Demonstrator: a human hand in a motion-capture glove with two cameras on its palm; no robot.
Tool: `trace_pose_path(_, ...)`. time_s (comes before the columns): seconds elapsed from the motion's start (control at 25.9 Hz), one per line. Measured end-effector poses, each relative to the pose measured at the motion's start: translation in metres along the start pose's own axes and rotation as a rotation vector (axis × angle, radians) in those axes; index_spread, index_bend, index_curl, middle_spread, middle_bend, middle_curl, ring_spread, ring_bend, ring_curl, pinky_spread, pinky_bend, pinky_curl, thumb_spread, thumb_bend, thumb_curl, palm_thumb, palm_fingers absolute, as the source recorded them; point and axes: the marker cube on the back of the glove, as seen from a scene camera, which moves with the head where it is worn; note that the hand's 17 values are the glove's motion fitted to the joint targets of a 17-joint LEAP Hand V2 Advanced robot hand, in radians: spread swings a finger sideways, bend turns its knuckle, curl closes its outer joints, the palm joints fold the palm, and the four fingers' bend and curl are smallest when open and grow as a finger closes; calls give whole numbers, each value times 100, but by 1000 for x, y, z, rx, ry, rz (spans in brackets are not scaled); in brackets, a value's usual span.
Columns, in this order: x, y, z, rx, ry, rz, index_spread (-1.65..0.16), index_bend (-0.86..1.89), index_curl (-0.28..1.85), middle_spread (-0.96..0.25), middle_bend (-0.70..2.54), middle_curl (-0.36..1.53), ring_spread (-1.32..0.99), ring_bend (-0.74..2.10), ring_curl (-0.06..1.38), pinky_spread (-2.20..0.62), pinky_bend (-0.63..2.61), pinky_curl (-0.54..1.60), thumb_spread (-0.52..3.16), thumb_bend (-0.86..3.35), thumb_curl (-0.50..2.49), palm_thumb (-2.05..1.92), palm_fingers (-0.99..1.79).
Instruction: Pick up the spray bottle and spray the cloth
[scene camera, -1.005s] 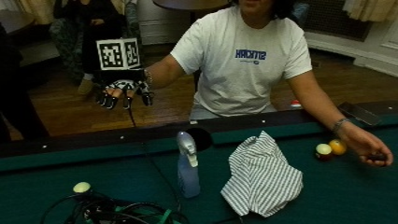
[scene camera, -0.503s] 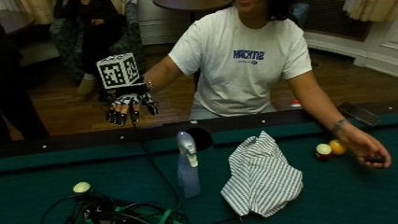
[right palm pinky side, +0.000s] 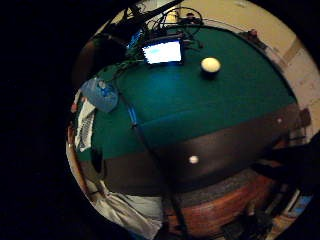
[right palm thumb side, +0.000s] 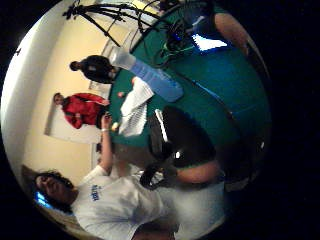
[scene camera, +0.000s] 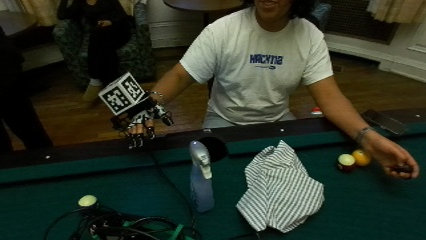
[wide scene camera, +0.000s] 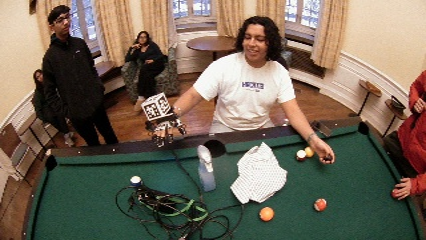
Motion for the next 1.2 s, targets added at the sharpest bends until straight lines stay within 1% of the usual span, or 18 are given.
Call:
trace_pose_path(0.15,-4,-3,12,-19,-186,-11,-42,17,33,-9,16,25,-7,27,28,19,31,31,125,5,28,46,58)
trace_pose_path(0.35,-16,-12,25,-35,-325,-46,-42,16,32,-9,18,27,-8,29,29,18,30,31,124,5,30,51,61)
trace_pose_path(0.58,-32,-29,38,-36,-355,-65,-41,15,32,-10,18,28,-9,30,30,16,30,32,121,4,33,57,63)
trace_pose_path(0.85,-38,-46,50,-30,-436,-44,-40,14,31,-10,18,29,-10,33,32,15,30,33,118,4,35,64,65)
trace_pose_path(1.12,-45,-66,75,30,-544,-2,-39,13,30,-12,19,31,-12,36,33,12,31,34,114,4,38,74,73)
trace_pose_path(1.2,-46,-71,81,65,-571,15,-38,15,30,-13,21,32,-13,36,33,10,31,34,112,5,39,77,81)
